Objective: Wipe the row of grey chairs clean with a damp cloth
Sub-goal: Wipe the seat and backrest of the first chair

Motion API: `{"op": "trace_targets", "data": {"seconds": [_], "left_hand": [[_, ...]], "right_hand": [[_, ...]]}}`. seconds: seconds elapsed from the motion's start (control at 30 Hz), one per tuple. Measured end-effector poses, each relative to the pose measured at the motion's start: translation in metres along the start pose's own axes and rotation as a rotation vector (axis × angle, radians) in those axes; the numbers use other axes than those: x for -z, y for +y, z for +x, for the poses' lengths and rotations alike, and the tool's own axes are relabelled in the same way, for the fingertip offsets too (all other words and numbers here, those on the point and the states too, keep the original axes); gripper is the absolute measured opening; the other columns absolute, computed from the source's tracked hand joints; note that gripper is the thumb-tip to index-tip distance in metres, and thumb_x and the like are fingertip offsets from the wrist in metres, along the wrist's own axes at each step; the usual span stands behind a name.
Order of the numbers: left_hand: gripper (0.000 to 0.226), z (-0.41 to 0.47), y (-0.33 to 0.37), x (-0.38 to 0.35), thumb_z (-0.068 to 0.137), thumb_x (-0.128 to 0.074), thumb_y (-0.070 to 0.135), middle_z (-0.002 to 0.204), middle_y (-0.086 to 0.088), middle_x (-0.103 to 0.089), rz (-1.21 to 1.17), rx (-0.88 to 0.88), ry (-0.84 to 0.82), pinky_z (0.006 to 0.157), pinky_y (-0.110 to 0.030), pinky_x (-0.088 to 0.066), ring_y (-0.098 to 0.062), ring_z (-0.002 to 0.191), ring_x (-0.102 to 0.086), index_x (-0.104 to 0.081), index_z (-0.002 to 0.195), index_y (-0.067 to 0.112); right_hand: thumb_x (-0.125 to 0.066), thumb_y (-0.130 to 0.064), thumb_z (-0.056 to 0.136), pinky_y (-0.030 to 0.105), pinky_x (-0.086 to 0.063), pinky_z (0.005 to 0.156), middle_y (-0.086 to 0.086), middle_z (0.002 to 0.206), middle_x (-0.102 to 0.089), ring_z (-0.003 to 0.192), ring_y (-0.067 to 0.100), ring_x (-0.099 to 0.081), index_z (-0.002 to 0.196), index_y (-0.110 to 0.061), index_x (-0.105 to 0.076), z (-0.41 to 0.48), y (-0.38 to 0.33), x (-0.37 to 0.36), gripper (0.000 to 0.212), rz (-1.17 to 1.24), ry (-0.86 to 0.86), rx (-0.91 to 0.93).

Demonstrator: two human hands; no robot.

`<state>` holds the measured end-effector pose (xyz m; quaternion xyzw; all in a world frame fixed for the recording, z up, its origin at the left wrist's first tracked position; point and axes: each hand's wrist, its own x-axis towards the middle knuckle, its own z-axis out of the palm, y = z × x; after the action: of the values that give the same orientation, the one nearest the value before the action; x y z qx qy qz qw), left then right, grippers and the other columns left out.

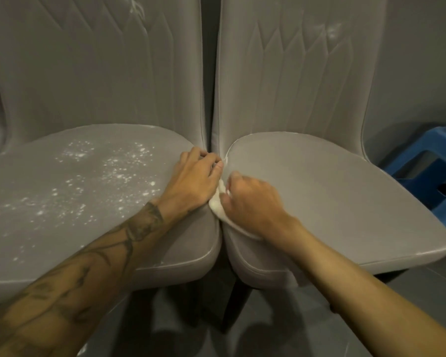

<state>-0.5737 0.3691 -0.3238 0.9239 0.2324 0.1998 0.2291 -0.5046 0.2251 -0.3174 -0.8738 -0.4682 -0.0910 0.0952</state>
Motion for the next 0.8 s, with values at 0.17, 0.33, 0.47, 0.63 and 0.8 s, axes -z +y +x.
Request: {"op": "trace_targets", "data": {"seconds": [0.17, 0.33, 0.47, 0.63, 0.8], "left_hand": [[0.042, -0.006, -0.013, 0.007, 0.11, -0.032, 0.044, 0.138, -0.002, -0.05, 0.172, -0.007, 0.002, 0.106, -0.041, -0.033, -0.026, 0.126, -0.042, -0.06, 0.136, 0.026], [0.042, -0.011, -0.023, -0.004, 0.11, -0.032, 0.045, 0.132, -0.004, -0.054, 0.225, -0.069, 0.06, 0.1, -0.043, -0.038, -0.027, 0.118, -0.046, -0.062, 0.132, 0.026], [0.043, -0.01, -0.024, -0.005, 0.109, -0.031, 0.047, 0.132, -0.003, -0.053, 0.243, -0.08, 0.047, 0.101, -0.043, -0.038, -0.027, 0.119, -0.046, -0.061, 0.132, 0.027], [0.044, -0.009, -0.025, -0.005, 0.109, -0.03, 0.049, 0.134, -0.004, -0.052, 0.245, -0.079, 0.029, 0.102, -0.043, -0.037, -0.027, 0.122, -0.045, -0.06, 0.133, 0.028], [0.044, -0.01, -0.022, -0.005, 0.109, -0.031, 0.048, 0.135, -0.005, -0.052, 0.266, -0.089, 0.028, 0.104, -0.044, -0.036, -0.028, 0.122, -0.044, -0.06, 0.133, 0.027]], "right_hand": [[-0.032, -0.036, 0.103, 0.043, -0.045, 0.081, 0.011, 0.115, -0.065, 0.1, 0.036, -0.063, 0.121, -0.01, -0.052, 0.003, -0.013, 0.006, 0.037, -0.121, -0.011, 0.049], [-0.047, -0.043, 0.094, 0.031, -0.048, 0.05, -0.008, 0.075, -0.06, 0.058, 0.015, -0.057, 0.087, -0.028, -0.049, -0.093, 0.003, 0.024, 0.016, -0.044, 0.086, 0.118], [-0.041, -0.042, 0.102, 0.035, -0.05, 0.068, -0.001, 0.094, -0.066, 0.078, 0.021, -0.063, 0.102, -0.022, -0.054, -0.054, -0.01, 0.023, 0.024, -0.021, -0.004, 0.041], [-0.043, -0.04, 0.099, 0.033, -0.043, 0.061, -0.002, 0.086, -0.062, 0.072, 0.021, -0.06, 0.096, -0.022, -0.054, -0.077, -0.005, 0.026, 0.021, -0.043, 0.026, 0.096], [-0.049, -0.047, 0.095, 0.027, -0.047, 0.053, -0.013, 0.075, -0.057, 0.061, 0.011, -0.055, 0.088, -0.033, -0.051, -0.128, 0.009, 0.043, 0.016, -0.007, 0.008, 0.039]]}}
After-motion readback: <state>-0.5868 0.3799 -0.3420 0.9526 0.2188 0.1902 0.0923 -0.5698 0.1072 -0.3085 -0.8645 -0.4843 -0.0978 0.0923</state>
